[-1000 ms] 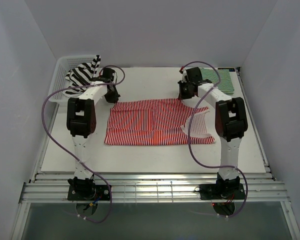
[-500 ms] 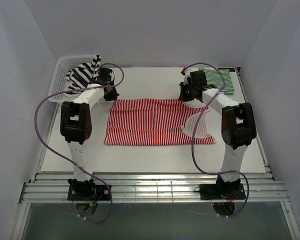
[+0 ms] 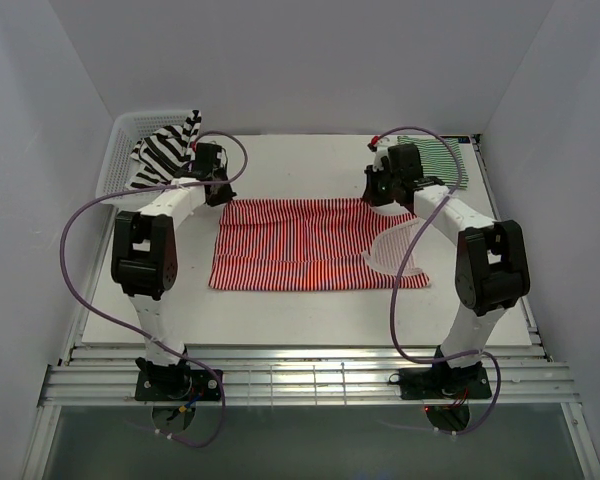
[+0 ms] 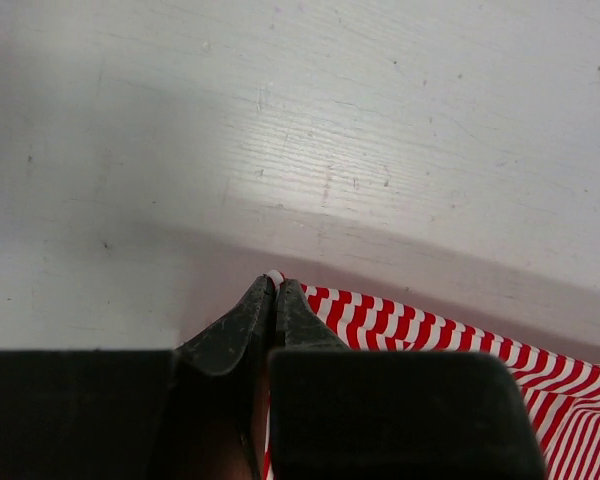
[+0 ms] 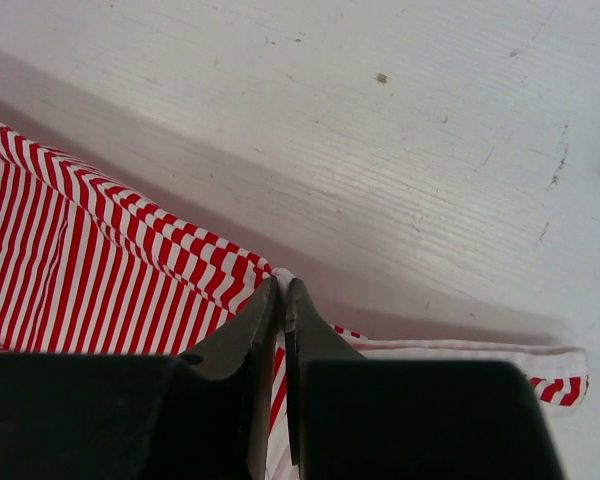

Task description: Fold and stack the tank tops

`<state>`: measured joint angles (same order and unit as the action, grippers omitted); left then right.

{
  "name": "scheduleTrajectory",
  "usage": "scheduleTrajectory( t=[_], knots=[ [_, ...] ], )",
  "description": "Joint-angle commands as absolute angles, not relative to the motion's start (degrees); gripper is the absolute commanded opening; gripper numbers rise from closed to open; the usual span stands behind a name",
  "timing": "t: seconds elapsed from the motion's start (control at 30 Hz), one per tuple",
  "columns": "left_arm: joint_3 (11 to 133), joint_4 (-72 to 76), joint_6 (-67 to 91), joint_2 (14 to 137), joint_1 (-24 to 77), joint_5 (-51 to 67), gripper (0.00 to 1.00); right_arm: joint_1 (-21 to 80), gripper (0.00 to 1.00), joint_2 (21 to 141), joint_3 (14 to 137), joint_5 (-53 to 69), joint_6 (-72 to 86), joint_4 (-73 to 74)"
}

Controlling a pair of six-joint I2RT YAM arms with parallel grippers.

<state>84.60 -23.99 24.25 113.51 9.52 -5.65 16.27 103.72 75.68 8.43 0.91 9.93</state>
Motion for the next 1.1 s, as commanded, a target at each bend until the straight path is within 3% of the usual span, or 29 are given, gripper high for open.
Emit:
scheduleTrajectory(
  t=[0.0,0.73,1.07],
  knots=[
    [82.3,-19.0,24.3,106.8,9.7,-7.6,0.0,16.2,0.08,100.4,73.2,5.9,-1.4,7.6],
    [60.2,-11.2,27.9,93.3,9.6,-4.5,0.0,16.2,0.08,92.6,59.9,10.4,-0.4,6.3],
    [58.8,-9.4,24.8,91.3,9.6,-2.4,0.0,16.2,0.08,89.2,55.7,9.6,-0.4,6.2]
  ],
)
